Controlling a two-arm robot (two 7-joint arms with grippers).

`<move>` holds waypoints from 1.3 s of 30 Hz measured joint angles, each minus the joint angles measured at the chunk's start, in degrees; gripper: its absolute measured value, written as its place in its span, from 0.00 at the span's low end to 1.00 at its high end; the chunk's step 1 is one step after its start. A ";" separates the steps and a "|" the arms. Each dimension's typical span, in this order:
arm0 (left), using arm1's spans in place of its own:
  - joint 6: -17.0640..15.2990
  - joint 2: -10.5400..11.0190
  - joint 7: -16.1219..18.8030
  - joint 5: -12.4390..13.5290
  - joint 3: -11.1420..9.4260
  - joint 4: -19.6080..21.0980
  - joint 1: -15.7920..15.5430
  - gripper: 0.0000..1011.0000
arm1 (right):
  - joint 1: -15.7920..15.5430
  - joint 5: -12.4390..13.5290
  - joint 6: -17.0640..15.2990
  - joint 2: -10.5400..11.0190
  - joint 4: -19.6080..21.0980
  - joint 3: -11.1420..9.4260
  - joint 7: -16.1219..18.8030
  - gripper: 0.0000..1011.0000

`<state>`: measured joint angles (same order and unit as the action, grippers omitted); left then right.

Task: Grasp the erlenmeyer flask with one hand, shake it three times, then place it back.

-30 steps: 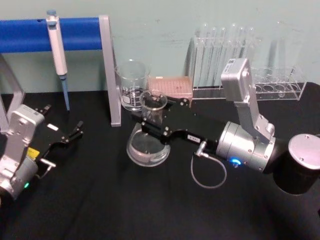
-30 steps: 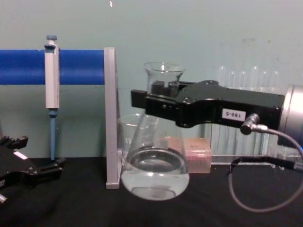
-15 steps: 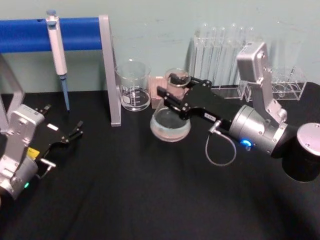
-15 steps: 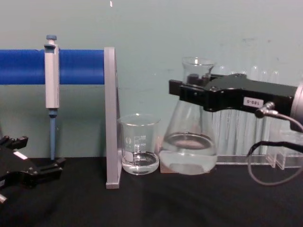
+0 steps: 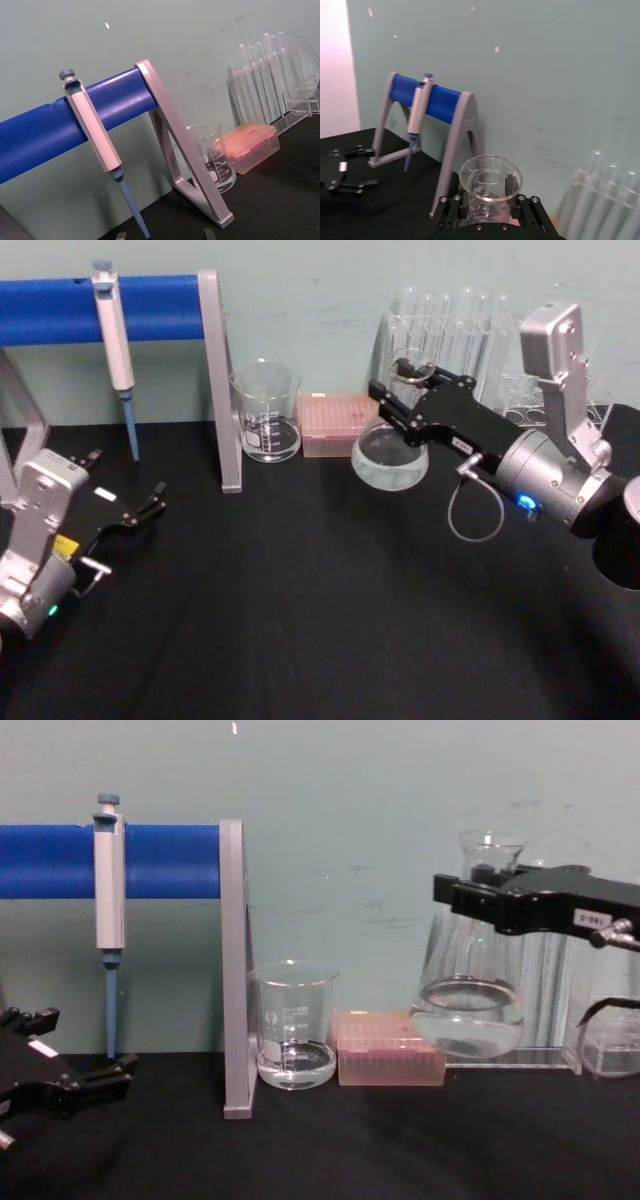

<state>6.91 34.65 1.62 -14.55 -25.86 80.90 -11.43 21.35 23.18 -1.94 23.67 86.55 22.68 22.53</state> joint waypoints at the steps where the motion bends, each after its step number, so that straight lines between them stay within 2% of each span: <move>1: 0.00 0.00 0.00 0.00 0.00 0.00 0.00 0.99 | -0.08 -0.18 0.00 -0.03 -0.19 -0.52 -0.28 0.44; 9: 0.00 0.00 0.00 0.00 0.00 0.00 0.00 0.99 | -0.54 -1.14 -0.23 -0.24 -0.64 -2.84 -1.31 0.44; 20: 0.00 0.00 0.00 0.00 0.00 0.00 0.00 0.99 | -0.97 -2.21 -0.58 -0.68 -0.80 -4.34 -1.62 0.44; 27: 0.00 0.00 -0.01 0.00 0.00 0.00 0.00 0.99 | -1.51 -2.51 -0.94 -1.00 0.04 -4.28 -0.97 0.44; 39: 0.00 0.00 0.00 0.00 0.00 0.00 0.00 0.99 | -2.50 -1.73 -1.46 -1.24 2.60 -2.32 1.66 0.44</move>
<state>6.91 34.65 1.62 -14.55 -25.86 80.90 -11.43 18.85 21.45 -3.39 22.42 89.15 20.36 24.19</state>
